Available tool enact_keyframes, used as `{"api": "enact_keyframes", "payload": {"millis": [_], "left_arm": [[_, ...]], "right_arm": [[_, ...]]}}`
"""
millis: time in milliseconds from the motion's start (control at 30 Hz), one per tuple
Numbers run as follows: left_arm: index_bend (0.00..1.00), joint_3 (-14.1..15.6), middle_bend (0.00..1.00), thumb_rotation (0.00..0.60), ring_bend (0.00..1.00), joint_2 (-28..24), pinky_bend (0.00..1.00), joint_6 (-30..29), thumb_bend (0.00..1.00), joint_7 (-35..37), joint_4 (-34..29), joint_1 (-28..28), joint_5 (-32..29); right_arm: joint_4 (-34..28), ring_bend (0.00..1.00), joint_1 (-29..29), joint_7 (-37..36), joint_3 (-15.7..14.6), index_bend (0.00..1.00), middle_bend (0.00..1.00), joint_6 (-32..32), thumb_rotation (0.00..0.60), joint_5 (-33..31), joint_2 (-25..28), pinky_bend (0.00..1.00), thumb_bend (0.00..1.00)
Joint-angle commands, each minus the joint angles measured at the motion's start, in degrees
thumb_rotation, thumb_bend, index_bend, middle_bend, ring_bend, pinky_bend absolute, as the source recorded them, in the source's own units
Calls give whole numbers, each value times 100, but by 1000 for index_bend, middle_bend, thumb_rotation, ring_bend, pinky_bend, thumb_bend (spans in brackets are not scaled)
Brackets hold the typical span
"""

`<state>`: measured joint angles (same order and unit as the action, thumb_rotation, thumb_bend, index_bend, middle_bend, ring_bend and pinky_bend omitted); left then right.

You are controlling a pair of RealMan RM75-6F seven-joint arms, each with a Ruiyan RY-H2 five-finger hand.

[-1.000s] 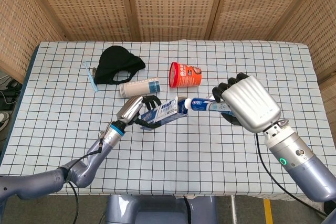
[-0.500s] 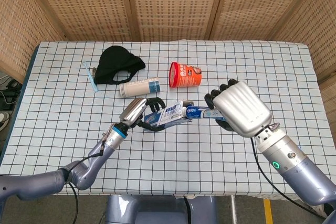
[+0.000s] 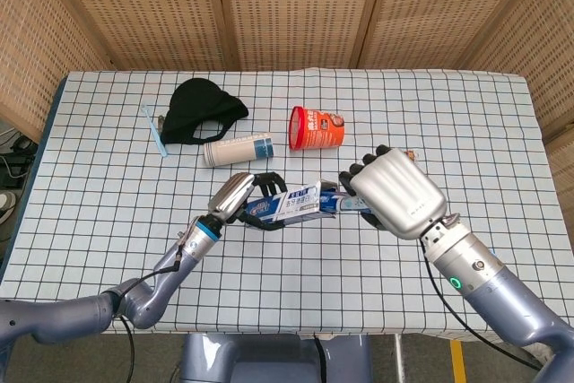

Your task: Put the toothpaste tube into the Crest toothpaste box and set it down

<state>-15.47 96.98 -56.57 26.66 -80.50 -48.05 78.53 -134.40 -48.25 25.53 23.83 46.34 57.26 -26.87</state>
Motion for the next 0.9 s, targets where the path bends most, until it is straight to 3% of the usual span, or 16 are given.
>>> {"api": "enact_keyframes", "payload": {"millis": [33,100,167,233,300,333,433,733,900], "left_arm": [[531,15,455,600,463,44,470,-22,91,47,10,-6,24],[531,35,456,600,463,62,470,-20,91,72,12,-9,40],[531,41,456,600,463,82,470,-30,92,85,29,-12,47],[532,35,456,600,463,115,470,-42,92,121,51,-17,43],[534,22,456,600,463,162,469,-54,92,193,68,-16,25],[534,11,456,600,463,177,468,-45,92,250,57,-16,5],[537,-36,458,600,463,228,467,-71,92,411,32,-14,-17],[558,-70,470,600,463,355,462,-247,94,692,60,21,60],[565,-57,474,600,463,383,463,-299,93,1082,-2,103,57]], "right_arm": [[78,552,-222,340,-138,669,634,51,600,-248,-290,519,604],[119,537,-298,441,-179,640,604,134,600,-336,-435,518,522],[157,470,-348,545,-213,527,517,261,600,-360,-569,507,364],[180,287,-374,646,-267,274,283,382,600,-332,-702,372,120],[166,125,-393,618,-254,91,86,515,600,-328,-796,216,14],[168,64,-391,616,-249,33,26,581,600,-293,-823,158,0],[151,12,-359,625,-248,0,0,752,600,-190,-838,95,0],[282,7,15,586,-291,0,0,1406,600,150,-687,88,0],[729,8,371,472,-360,0,0,1876,600,190,-629,84,0]]}}
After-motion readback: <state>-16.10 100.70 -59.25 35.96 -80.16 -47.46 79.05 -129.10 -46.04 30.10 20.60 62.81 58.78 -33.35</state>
